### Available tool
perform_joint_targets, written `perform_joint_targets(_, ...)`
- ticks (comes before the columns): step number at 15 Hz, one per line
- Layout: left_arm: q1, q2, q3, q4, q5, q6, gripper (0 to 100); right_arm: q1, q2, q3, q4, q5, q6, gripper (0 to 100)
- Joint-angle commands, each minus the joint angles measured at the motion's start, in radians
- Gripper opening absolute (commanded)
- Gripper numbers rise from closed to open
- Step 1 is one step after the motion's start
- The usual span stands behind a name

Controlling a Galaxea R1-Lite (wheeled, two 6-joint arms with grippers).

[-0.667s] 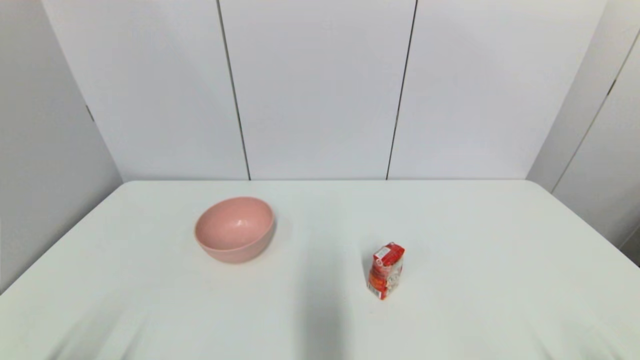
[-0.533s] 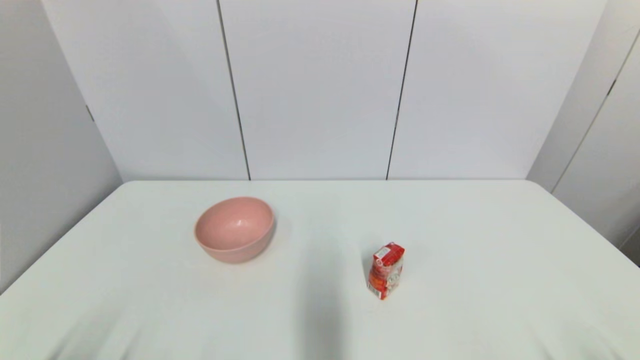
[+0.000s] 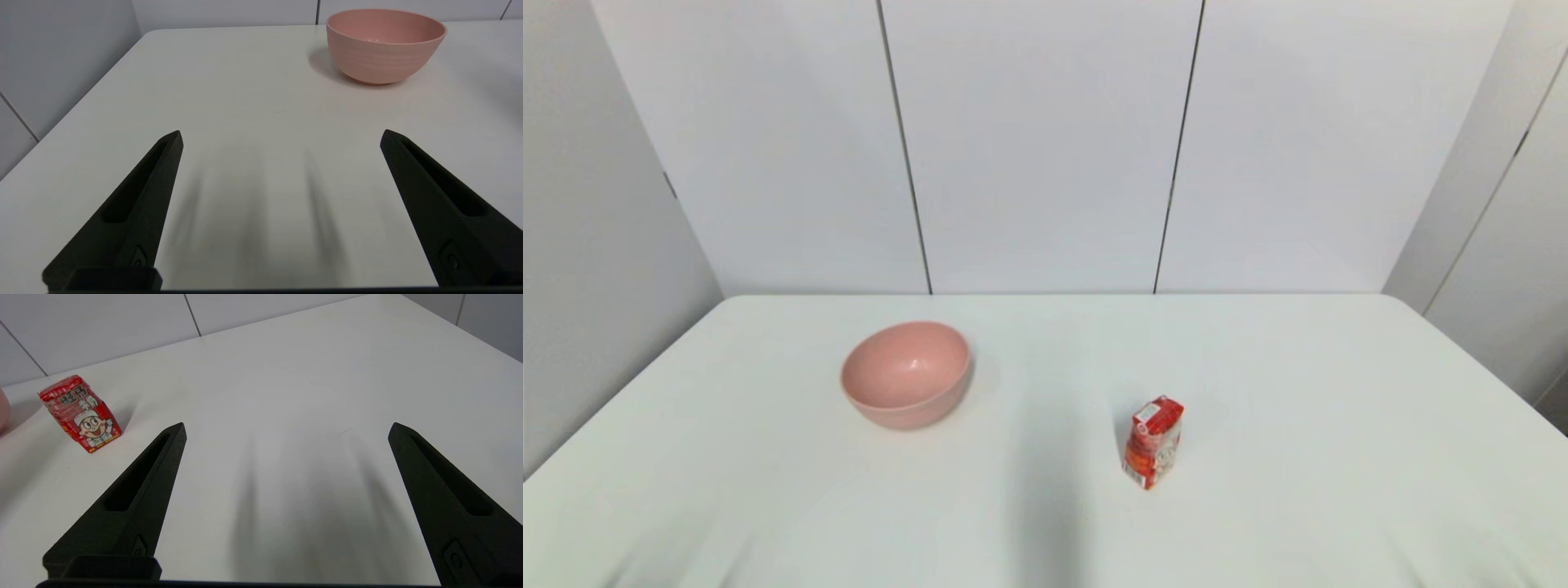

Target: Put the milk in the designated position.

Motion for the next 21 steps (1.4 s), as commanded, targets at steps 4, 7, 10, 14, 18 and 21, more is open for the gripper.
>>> perform_joint_targets(4, 0.004, 0.503, -0.253, -0.103, -0.002, -0.012, 100, 0.0, 0.001, 0.0, 0.0, -0.002, 0.001, 100)
perform_joint_targets(7, -0.005, 0.848, -0.492, -0.241, -0.042, 0.197, 100, 0.0, 0.001, 0.0, 0.0, -0.001, 0.001, 100)
perform_joint_targets(10, -0.136, 1.159, -0.767, -0.238, -0.254, 0.361, 100, 0.0, 0.001, 0.0, 0.0, -0.001, 0.001, 100)
perform_joint_targets(14, -0.406, 1.479, -0.907, -0.281, -0.297, 0.367, 100, 0.0, 0.001, 0.0, 0.0, -0.001, 0.001, 100)
perform_joint_targets(18, -0.611, 1.693, -0.913, -0.348, -0.295, 0.358, 100, 0.0, 0.001, 0.0, 0.0, -0.001, 0.001, 100)
perform_joint_targets(21, -0.674, 1.782, -0.914, -0.423, -0.295, 0.356, 100, 0.0, 0.001, 0.0, 0.0, -0.002, 0.001, 100)
